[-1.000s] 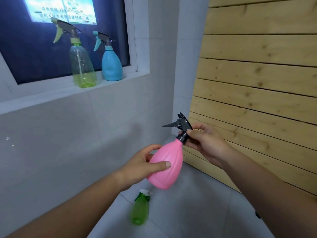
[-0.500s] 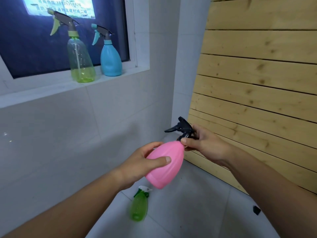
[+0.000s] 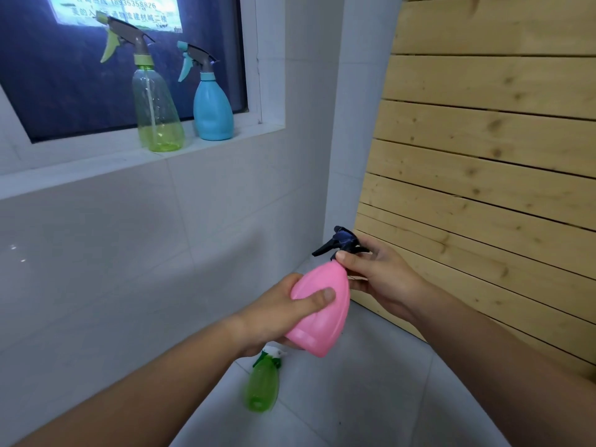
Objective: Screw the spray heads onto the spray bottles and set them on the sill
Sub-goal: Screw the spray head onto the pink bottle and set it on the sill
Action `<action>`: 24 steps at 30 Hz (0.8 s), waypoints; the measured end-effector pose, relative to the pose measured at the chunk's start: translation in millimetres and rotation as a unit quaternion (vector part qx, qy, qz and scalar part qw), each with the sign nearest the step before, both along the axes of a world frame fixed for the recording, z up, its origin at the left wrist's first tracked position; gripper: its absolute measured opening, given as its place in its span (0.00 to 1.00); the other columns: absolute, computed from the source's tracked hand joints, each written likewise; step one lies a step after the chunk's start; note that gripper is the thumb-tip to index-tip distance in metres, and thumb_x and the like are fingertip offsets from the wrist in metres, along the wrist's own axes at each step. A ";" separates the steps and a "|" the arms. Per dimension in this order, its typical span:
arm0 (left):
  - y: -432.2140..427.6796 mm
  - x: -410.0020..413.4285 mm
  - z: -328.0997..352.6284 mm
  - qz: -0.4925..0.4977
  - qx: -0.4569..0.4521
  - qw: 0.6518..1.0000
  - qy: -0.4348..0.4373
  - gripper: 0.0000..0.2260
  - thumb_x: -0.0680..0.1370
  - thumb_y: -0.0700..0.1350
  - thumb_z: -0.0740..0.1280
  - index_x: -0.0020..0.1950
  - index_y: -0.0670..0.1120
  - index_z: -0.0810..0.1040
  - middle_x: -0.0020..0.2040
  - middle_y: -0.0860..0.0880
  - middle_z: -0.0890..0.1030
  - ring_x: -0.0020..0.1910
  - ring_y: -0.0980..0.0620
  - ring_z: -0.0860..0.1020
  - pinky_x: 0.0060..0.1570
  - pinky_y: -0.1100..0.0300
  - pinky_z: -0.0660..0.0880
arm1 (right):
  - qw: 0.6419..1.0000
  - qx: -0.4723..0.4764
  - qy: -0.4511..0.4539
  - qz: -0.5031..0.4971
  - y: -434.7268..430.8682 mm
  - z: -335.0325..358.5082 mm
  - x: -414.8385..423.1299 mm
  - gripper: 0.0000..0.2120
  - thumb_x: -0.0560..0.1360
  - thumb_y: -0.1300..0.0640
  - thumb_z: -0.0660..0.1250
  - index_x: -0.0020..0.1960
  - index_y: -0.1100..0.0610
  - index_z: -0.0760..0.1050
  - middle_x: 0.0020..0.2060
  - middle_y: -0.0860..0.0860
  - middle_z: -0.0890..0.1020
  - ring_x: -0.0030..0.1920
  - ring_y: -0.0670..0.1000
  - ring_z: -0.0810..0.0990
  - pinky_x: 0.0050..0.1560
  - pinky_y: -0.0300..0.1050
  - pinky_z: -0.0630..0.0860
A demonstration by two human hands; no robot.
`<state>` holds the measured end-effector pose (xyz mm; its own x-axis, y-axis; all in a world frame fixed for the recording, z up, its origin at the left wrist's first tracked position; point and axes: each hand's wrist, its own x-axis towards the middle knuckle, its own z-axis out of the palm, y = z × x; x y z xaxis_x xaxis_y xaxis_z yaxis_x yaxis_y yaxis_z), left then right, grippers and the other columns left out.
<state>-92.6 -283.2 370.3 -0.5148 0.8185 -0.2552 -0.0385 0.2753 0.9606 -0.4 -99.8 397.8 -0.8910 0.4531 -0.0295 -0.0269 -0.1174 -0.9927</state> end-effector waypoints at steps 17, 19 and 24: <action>9.3 12.7 -4.4 0.051 0.041 0.998 -0.002 0.37 0.56 0.61 0.82 0.62 0.55 0.74 0.57 0.51 0.83 0.52 0.52 0.84 0.37 0.60 0.82 | 0.998 -0.059 -0.008 -0.035 -9.9 1.5 -6.2 0.12 0.72 0.56 0.75 0.31 0.53 0.80 0.33 0.49 0.85 0.34 0.45 0.83 0.34 0.38 0.79; 11.4 16.3 -3.1 0.045 0.040 0.998 -0.007 0.34 0.62 0.66 0.76 0.63 0.55 0.73 0.60 0.48 0.81 0.54 0.48 0.84 0.38 0.56 0.83 | 0.998 -0.057 -0.012 -0.032 -9.6 1.4 -6.0 0.14 0.72 0.55 0.74 0.29 0.52 0.81 0.32 0.48 0.84 0.31 0.44 0.82 0.32 0.37 0.78; 11.7 10.9 -4.2 0.044 0.050 0.997 -0.040 0.23 0.70 0.54 0.64 0.65 0.51 0.75 0.61 0.43 0.82 0.58 0.43 0.83 0.48 0.49 0.81 | 0.997 -0.070 -0.004 -0.035 -8.1 3.9 -3.3 0.10 0.72 0.55 0.75 0.32 0.53 0.81 0.32 0.48 0.84 0.31 0.44 0.81 0.31 0.39 0.77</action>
<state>-81.7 -271.5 366.1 -0.5672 0.7941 -0.2184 -0.1362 0.1710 0.9758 -3.7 -108.0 401.7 -0.8568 0.5053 -0.1031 -0.0330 -0.2532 -0.9669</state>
